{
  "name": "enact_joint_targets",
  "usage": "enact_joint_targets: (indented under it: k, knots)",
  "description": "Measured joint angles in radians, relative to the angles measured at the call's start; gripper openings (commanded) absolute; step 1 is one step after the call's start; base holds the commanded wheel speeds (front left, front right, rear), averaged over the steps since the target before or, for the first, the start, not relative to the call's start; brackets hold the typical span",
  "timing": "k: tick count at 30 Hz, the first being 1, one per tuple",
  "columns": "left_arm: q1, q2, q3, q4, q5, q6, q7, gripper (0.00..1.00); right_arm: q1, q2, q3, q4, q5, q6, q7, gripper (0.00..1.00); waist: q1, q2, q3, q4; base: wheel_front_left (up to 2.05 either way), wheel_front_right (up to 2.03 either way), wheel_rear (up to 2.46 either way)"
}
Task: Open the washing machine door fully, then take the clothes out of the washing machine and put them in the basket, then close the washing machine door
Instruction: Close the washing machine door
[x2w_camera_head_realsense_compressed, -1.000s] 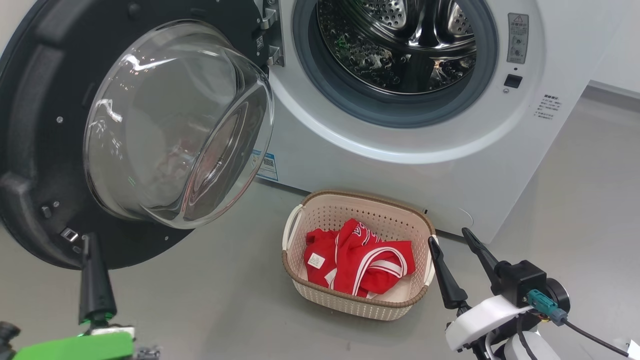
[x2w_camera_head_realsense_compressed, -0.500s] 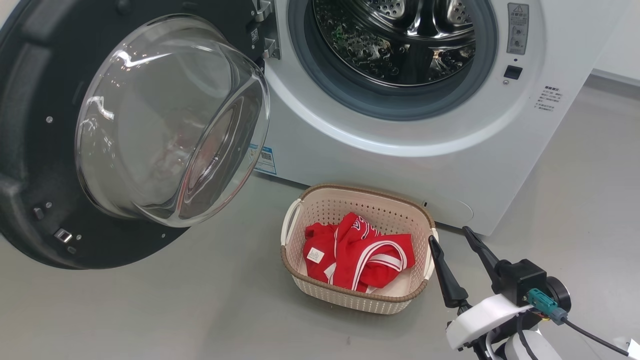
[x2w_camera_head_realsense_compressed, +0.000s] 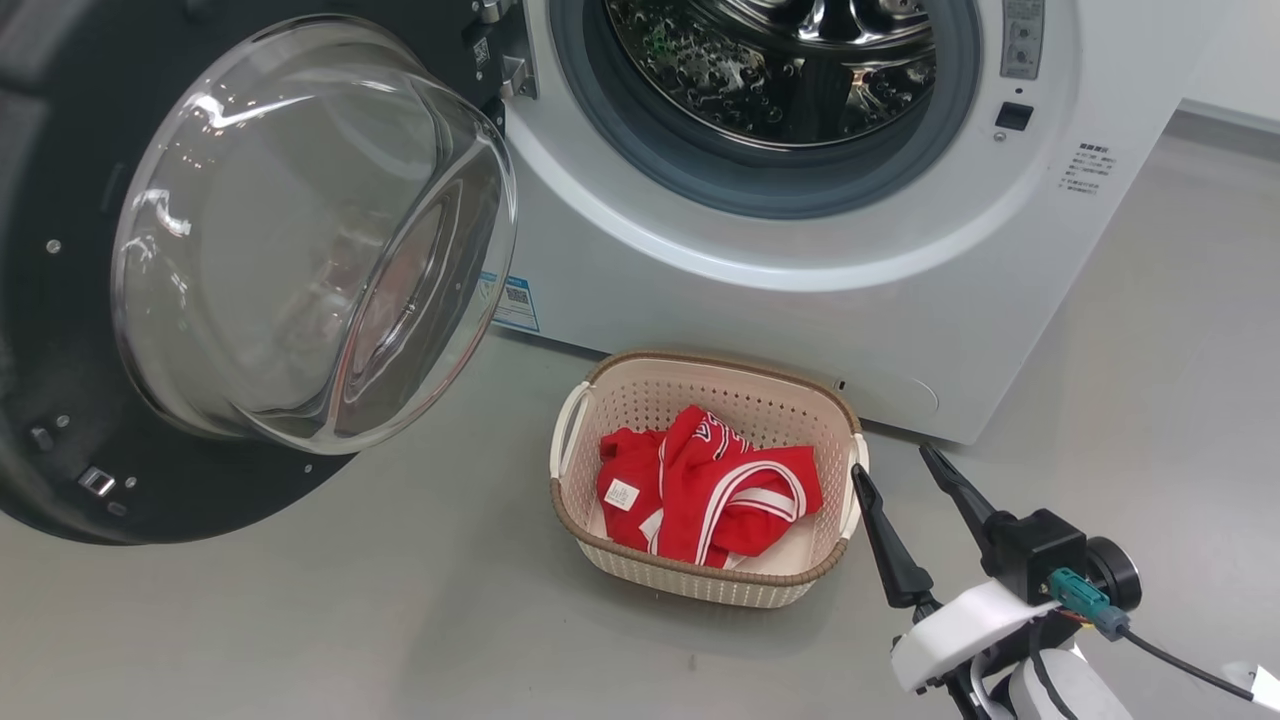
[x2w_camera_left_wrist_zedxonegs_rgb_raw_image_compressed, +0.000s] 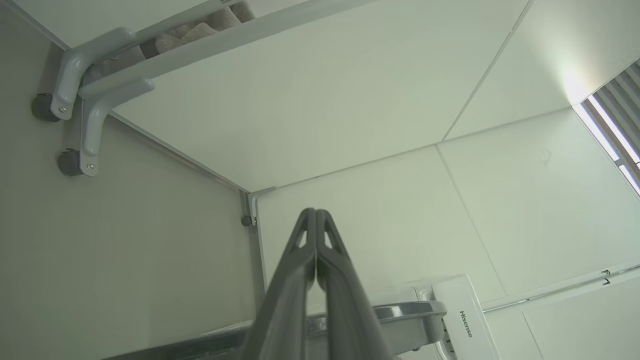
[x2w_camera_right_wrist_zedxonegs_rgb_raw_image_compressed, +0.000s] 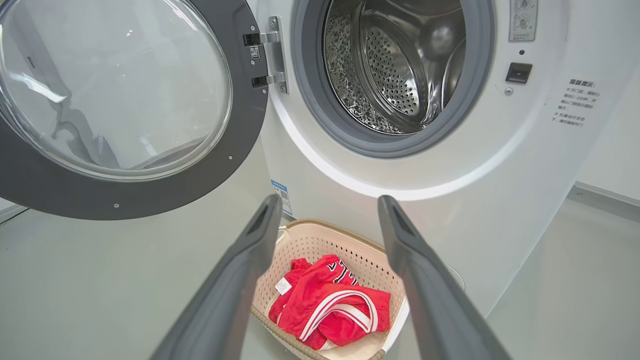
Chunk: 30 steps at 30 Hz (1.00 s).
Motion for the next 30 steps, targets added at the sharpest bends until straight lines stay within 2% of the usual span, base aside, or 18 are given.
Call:
enact_joint_targets:
  k: [12,26,30]
  knots:
    - [-0.084,0.097,-0.118,0.149,-0.026,0.021,0.167,0.0,-0.039,-0.007,0.014,0.0,-0.014,0.001,0.0,1.0,0.0,0.0,0.04,-0.038,0.0,0.0,0.0]
    - [-0.158,0.126,-0.197,0.239,-0.044,0.019,0.311,0.0,-0.054,-0.028,-0.007,-0.005,-0.014,0.001,0.0,1.0,0.0,0.0,0.083,-0.058,0.0,0.0,0.0]
    - [-0.162,0.128,-0.201,0.252,-0.062,-0.008,0.349,0.0,-0.055,-0.029,-0.007,-0.006,-0.014,0.001,0.0,1.0,0.0,0.0,0.085,-0.054,0.0,0.0,0.0]
